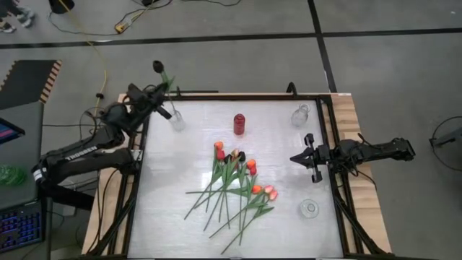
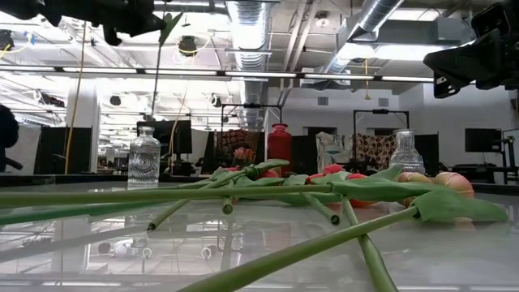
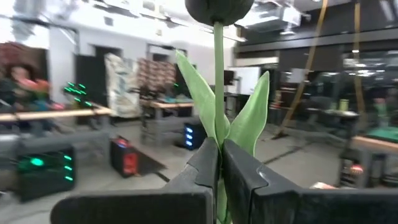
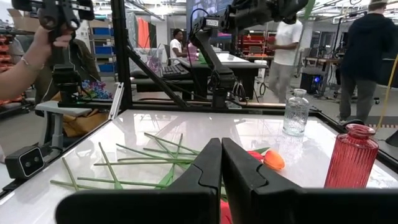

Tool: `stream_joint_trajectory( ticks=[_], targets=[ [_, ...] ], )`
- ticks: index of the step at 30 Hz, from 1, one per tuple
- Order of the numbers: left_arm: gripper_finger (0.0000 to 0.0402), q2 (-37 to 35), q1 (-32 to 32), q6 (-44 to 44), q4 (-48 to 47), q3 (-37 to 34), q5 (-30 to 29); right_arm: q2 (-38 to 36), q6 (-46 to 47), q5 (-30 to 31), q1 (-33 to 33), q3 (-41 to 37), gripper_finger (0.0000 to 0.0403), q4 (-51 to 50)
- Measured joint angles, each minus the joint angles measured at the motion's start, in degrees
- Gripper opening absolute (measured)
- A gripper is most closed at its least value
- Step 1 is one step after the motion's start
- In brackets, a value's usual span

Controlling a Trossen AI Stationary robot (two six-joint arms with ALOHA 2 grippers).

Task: Sort flowers into vase by color
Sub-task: Put the left black flower into the top left transparent vase

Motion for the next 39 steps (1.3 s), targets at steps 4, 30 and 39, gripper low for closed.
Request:
stream_joint_trajectory(
  ticks=[4,30,39],
  targets=[
    [0.0,0.04,2.16,2.66,0.9,0.0,-0.87,0.0,0.0,0.0,0.0,0.0,0.004,0.0],
    [0.0,5.26,6.91,3.02,0.48,0.0,-0.79,0.0,0.0,-0.04,-0.01,0.02,0.004,-0.02],
    [0.0004,6.78,6.89,3.04,-0.8,0.0,-0.81,0.0,0.0,-0.04,0.0,0.02,0.004,-0.02]
  ],
)
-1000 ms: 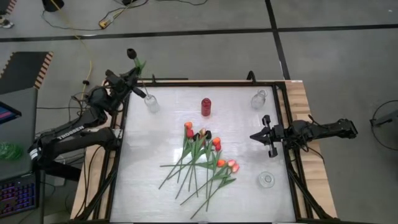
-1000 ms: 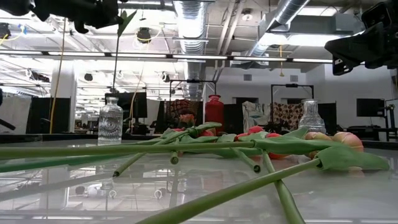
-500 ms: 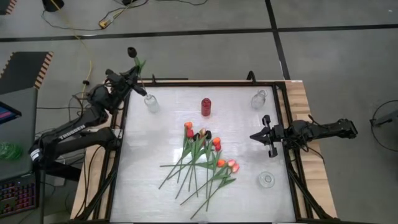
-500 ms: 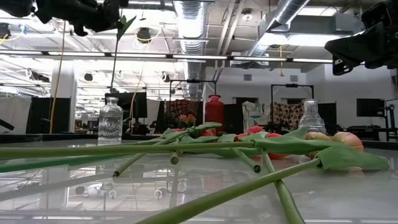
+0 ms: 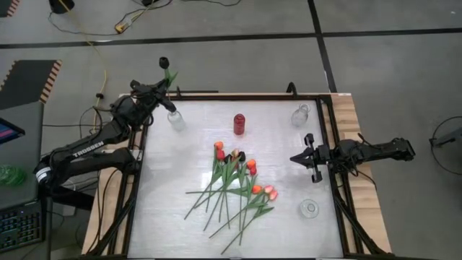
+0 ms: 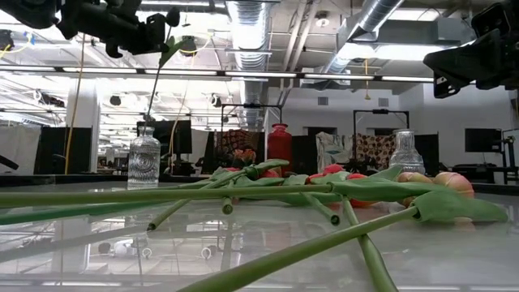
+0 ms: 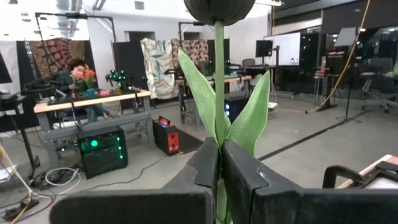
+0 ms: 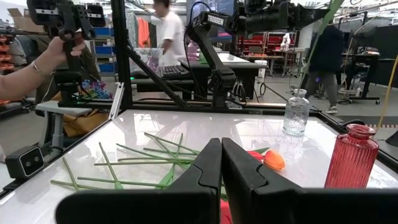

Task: Sort flowers into vase by color
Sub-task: Put the left black flower into the top left transparent vase

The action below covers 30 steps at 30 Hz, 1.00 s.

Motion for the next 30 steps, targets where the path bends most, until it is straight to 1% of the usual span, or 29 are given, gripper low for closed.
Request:
stream_joint_trajectory(
  ticks=[8,12,17,21,30],
  targets=[
    [0.0012,0.02,0.0,0.54,-4.83,-0.02,-0.12,0.0,0.0,-0.02,0.0,0.0,0.004,0.0],
    [0.0012,-0.01,-0.02,0.68,-5.82,-0.02,-2.95,0.0,0.0,-0.02,0.0,0.0,0.004,0.0],
    [0.0017,-0.88,-0.02,0.71,-9.0,-0.02,-3.5,0.0,0.0,-0.04,0.0,0.0,0.004,0.0],
    [0.0038,-2.41,-0.02,0.72,-12.8,-0.02,-3.86,0.0,0.0,-0.04,0.0,0.0,0.004,0.0],
    [0.0106,-7.25,-0.02,0.72,-21.7,-0.02,-4.09,0.0,0.0,-0.04,0.0,0.0,0.004,-0.02]
  ],
)
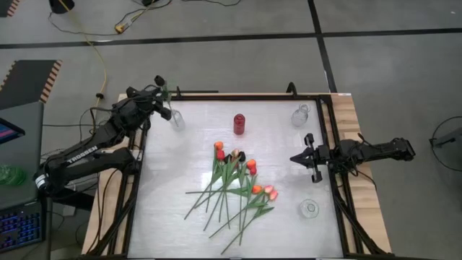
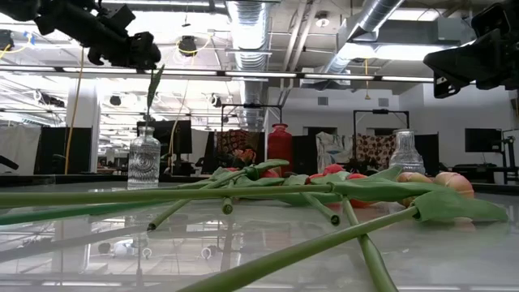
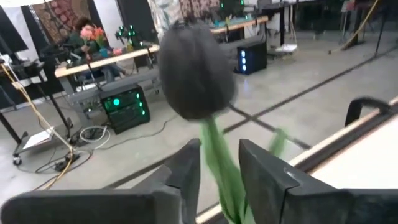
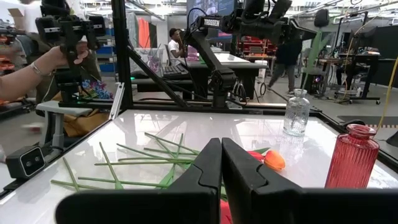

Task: Sort flowers into vase by color
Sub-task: Put the left black flower into the top left transparent vase, then put the top pink flower into the red transparent vase

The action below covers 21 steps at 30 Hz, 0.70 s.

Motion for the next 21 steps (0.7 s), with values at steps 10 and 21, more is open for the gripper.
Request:
stream_joint_trajectory(
  ticks=[10,21],
  targets=[
    [0.016,-5.29,-0.11,-1.13,-9.44,0.6,0.0,0.0,0.0,0.0,-0.02,0.0,0.004,0.02],
    [0.0165,-7.85,-0.53,-14.58,-17.8,3.58,22.43,0.01,0.0,0.0,-0.01,0.0,0.004,0.02]
  ],
)
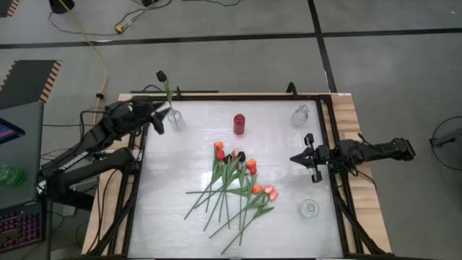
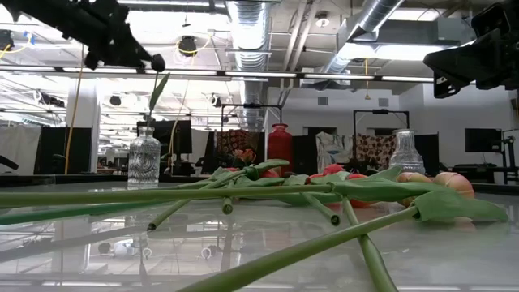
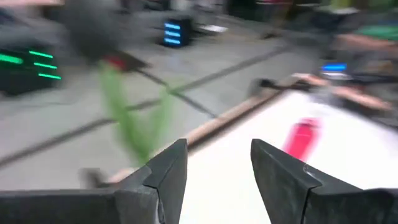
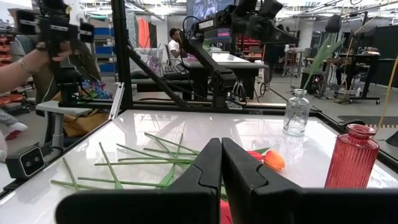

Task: Sort flowers into vase by color
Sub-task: Put the top pink flower into the red transparent vase

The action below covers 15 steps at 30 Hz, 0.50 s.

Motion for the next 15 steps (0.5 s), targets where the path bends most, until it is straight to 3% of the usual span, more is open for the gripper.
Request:
stream_joint_trajectory(
  ticks=[5,15],
  targets=[
    [0.0165,1.71,-3.08,-5.1,0.04,0.0,10.42,-0.01,0.0,0.0,0.01,0.0,0.004,0.0],
    [0.0165,11.5,-17.91,-10.8,0.66,0.0,7.72,-0.01,0.0,0.0,0.0,0.0,0.004,0.02]
  ],
)
